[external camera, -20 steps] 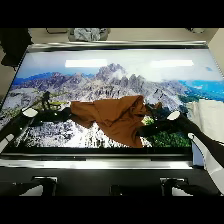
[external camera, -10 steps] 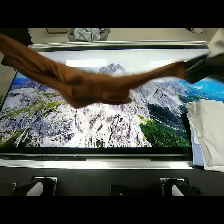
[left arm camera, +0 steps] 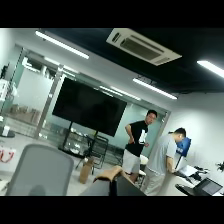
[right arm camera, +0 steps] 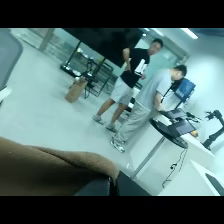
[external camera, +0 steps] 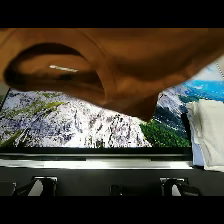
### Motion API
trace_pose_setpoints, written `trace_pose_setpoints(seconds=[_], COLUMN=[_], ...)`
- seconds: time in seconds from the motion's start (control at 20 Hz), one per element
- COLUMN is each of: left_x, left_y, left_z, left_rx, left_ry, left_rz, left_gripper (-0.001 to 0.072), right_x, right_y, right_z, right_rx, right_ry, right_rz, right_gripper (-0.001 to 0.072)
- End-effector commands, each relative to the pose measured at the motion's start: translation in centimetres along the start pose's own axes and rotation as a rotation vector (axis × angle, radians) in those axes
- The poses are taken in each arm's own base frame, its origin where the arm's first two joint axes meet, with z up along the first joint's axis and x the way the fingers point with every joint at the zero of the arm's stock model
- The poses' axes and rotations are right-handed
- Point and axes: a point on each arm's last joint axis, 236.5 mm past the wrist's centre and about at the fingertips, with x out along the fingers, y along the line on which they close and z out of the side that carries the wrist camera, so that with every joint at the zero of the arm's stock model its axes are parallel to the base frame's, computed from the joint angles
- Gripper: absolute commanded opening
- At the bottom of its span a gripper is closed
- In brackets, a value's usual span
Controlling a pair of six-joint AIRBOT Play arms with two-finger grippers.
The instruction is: Fold the shirts.
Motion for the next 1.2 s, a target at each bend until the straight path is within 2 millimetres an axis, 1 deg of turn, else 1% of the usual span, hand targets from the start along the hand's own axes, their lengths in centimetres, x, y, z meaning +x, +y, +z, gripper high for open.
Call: trace_pose_setpoints(seconds=[0.0,0.05,0.1,0.15,0.2,0.3,0.35,0.4,0.45,0.55,0.65,0.75,0.8,0.85,0.9,0.95,1.0,1.05,1.1,1.15], left_x=[-0.6,-0.2,0.3,0.8,1.3,1.8,1.7,1.5,1.1,0.0,-0.6,-0.6,-0.8,-1.2,-1.7,-2.2,-2.6,-2.7,-2.5,-2.5], left_y=[-0.3,0.6,1.7,3.2,4.9,8.5,10.5,12.0,13.3,15.5,17.9,19.6,20.0,20.3,20.5,20.6,20.8,21.0,21.1,21.4], left_z=[0.1,-1.2,-3.0,-5.6,-8.6,-16.5,-21.2,-25.9,-31.1,-41.0,-49.1,-55.0,-57.2,-59.3,-61.0,-62.1,-62.8,-62.8,-62.4,-61.3], left_rx=[0.047,0.057,0.066,0.071,0.058,-0.025,-0.077,-0.119,-0.179,-0.273,-0.349,-0.433,-0.483,-0.539,-0.591,-0.62,-0.632,-0.629,-0.624,-0.621], left_ry=[0.009,0.059,0.127,0.224,0.334,0.585,0.713,0.828,0.942,1.123,1.233,1.288,1.304,1.329,1.349,1.368,1.384,1.385,1.384,1.396], left_rz=[0.012,0.029,0.049,0.076,0.096,0.124,0.141,0.145,0.153,0.173,0.224,0.264,0.28,0.295,0.307,0.316,0.322,0.322,0.312,0.294], left_gripper=[0.0027,0.0026,0.0027,0.0027,0.0027,0.0027,0.0027,0.0027,0.0027,0.0028,0.0029,0.0029,0.003,0.0029,0.0029,0.003,0.0033,0.0164,0.0516,0.0672], right_x=[0.5,1.6,2.9,4.5,6.5,10.2,11.7,13.1,14.6,17.5,19.8,20.6,20.5,20.2,20.0,19.9,20.0,20.4,20.7,20.6], right_y=[-0.5,0.1,0.8,1.9,3.6,8.2,11.4,14.4,17.9,24.4,29.9,34.6,36.7,38.1,39.3,40.3,40.9,40.7,40.1,38.9], right_z=[-0.6,-1.7,-3.3,-5.3,-8.3,-15.6,-19.5,-23.0,-26.5,-31.8,-36.1,-38.6,-39.9,-41.2,-42.5,-43.2,-43.4,-43.5,-43.0,-42.1], right_rx=[0.037,0.053,0.076,0.102,0.125,0.183,0.218,0.26,0.323,0.483,0.664,0.84,0.866,0.866,0.86,0.858,0.855,0.857,0.864,0.85], right_ry=[0.024,0.058,0.104,0.167,0.257,0.47,0.582,0.671,0.746,0.827,0.866,0.9,0.923,0.953,0.981,0.996,0.997,0.987,0.969,0.945], right_rz=[-0.016,0.004,0.034,0.074,0.131,0.284,0.386,0.475,0.571,0.718,0.804,0.889,0.923,0.938,0.945,0.949,0.947,0.932,0.93,0.956], right_gripper=[0.0032,0.0032,0.0032,0.0032,0.0033,0.0033,0.0033,0.0033,0.0033,0.0033,0.0033,0.0034,0.0034,0.0034,0.0034,0.0034,0.0036,0.0129,0.0412,0.0631])
